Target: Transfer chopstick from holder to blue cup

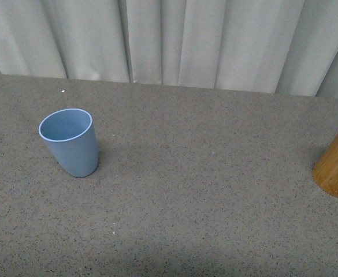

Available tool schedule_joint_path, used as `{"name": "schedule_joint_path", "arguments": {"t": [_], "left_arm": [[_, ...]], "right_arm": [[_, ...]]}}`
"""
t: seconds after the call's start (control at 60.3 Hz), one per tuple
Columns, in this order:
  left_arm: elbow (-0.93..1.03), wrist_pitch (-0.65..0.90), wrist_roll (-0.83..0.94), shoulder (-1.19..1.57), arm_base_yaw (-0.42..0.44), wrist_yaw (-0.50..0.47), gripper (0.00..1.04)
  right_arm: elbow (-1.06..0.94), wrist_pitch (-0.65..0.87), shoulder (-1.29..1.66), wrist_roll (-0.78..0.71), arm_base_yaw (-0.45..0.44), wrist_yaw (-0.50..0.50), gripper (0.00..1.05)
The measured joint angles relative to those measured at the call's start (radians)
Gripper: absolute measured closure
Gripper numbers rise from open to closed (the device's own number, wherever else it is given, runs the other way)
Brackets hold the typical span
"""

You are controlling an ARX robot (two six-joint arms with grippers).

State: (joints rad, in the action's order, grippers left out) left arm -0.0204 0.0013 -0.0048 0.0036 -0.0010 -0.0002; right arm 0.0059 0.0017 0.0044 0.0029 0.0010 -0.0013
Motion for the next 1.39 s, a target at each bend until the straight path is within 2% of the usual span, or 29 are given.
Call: {"name": "schedule_joint_path", "arguments": {"t": [1.211, 1.244, 1.26, 1.31, 1.393], "left_arm": [[0.0, 0.0, -0.001, 0.0, 0.0, 0.001, 0.07], [-0.014, -0.044, -0.034, 0.02, 0.019, 0.067, 0.07], [-0.047, -0.135, -0.11, 0.064, 0.056, 0.182, 0.07], [-0.085, -0.257, -0.25, 0.151, 0.109, 0.348, 0.07], [-0.084, -0.291, -0.438, 0.182, 0.127, 0.425, 0.07]], "right_arm": [[0.0, 0.0, 0.0, 0.0, 0.0, 0.0, 0.09], [0.0, 0.0, 0.0, 0.0, 0.0, 0.0, 0.09], [0.0, 0.0, 0.0, 0.0, 0.0, 0.0, 0.09], [0.0, 0.0, 0.0, 0.0, 0.0, -0.002, 0.09], [0.0, 0.0, 0.0, 0.0, 0.0, 0.001, 0.09]]}}
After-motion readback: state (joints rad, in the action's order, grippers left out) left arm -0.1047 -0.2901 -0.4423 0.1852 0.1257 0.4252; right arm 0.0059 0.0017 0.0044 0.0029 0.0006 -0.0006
